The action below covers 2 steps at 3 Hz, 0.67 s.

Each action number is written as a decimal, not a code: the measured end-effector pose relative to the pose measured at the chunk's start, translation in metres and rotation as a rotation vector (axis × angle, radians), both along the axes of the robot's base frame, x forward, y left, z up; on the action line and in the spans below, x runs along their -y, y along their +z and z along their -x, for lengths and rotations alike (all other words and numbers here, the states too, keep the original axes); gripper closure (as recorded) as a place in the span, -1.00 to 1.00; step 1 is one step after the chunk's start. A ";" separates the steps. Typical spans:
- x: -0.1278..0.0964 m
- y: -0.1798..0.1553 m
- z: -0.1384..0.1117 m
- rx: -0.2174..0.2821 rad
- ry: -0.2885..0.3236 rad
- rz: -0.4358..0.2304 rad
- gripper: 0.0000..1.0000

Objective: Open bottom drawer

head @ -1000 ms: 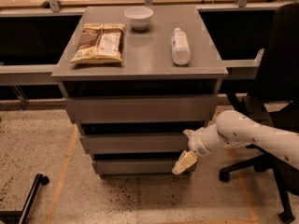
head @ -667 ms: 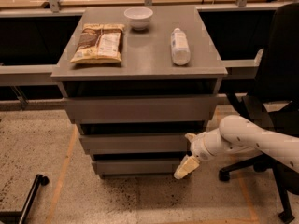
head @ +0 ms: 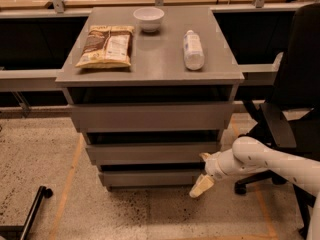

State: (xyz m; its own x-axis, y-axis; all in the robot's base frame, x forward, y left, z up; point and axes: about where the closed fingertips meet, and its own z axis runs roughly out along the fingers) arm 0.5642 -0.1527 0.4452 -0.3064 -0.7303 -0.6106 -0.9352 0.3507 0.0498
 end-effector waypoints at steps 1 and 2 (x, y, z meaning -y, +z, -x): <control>0.000 -0.002 -0.001 -0.001 -0.001 -0.002 -1.00; -0.001 -0.017 0.003 -0.016 -0.039 0.049 -1.00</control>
Offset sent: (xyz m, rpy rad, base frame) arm -0.0108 -0.0044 -0.0449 -0.1594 0.0438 -0.1266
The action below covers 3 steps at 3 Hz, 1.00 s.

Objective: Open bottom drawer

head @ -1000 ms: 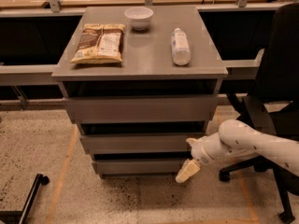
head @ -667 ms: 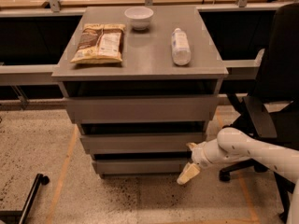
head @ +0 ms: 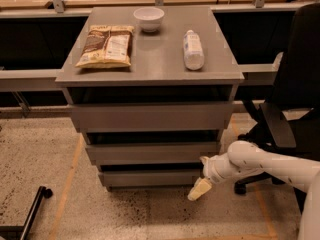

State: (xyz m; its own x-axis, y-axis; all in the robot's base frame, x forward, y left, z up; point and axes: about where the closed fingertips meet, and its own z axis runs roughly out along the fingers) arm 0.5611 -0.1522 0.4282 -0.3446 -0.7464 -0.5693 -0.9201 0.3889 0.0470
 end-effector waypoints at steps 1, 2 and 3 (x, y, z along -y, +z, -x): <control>0.003 -0.030 -0.004 0.025 -0.062 0.012 -1.00; 0.008 -0.064 -0.009 0.037 -0.113 -0.050 -1.00; 0.018 -0.093 -0.020 0.055 -0.173 -0.148 -1.00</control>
Offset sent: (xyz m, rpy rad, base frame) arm 0.0336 -0.0304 -0.1084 0.1585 -0.0796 -0.2093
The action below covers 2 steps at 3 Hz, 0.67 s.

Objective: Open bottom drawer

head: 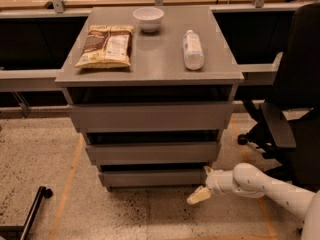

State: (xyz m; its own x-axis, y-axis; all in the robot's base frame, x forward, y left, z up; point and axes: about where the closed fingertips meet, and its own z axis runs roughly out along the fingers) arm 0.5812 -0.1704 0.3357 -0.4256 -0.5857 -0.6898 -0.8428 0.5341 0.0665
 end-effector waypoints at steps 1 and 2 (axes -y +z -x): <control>0.006 -0.020 -0.012 0.024 -0.043 -0.098 -1.00; 0.006 -0.039 -0.030 0.030 -0.047 -0.167 -1.00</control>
Offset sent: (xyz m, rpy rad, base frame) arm 0.0607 -0.0128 -0.0566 0.2455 -0.0478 -0.0565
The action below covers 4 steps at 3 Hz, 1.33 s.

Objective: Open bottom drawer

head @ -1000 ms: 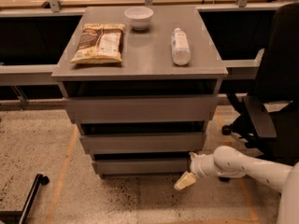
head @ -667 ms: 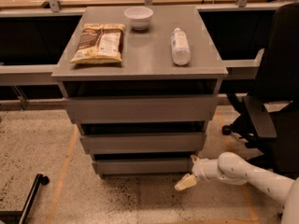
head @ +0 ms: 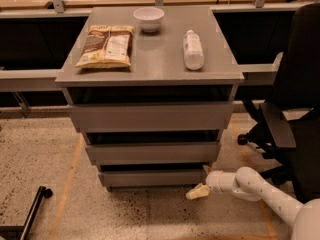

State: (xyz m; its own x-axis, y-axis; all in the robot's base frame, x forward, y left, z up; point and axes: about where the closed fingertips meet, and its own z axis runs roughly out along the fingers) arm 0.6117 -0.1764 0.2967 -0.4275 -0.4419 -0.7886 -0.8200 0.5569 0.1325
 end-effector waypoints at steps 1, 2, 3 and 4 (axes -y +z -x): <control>-0.004 -0.018 -0.019 -0.013 0.013 -0.045 -1.00; -0.010 -0.035 -0.038 -0.031 0.032 -0.071 -1.00; -0.017 -0.050 -0.055 -0.079 0.057 -0.085 -1.00; -0.014 -0.046 -0.068 -0.064 0.055 -0.069 -1.00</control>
Offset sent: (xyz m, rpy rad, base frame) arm 0.0651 0.0096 -0.0507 0.0950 0.0451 0.0482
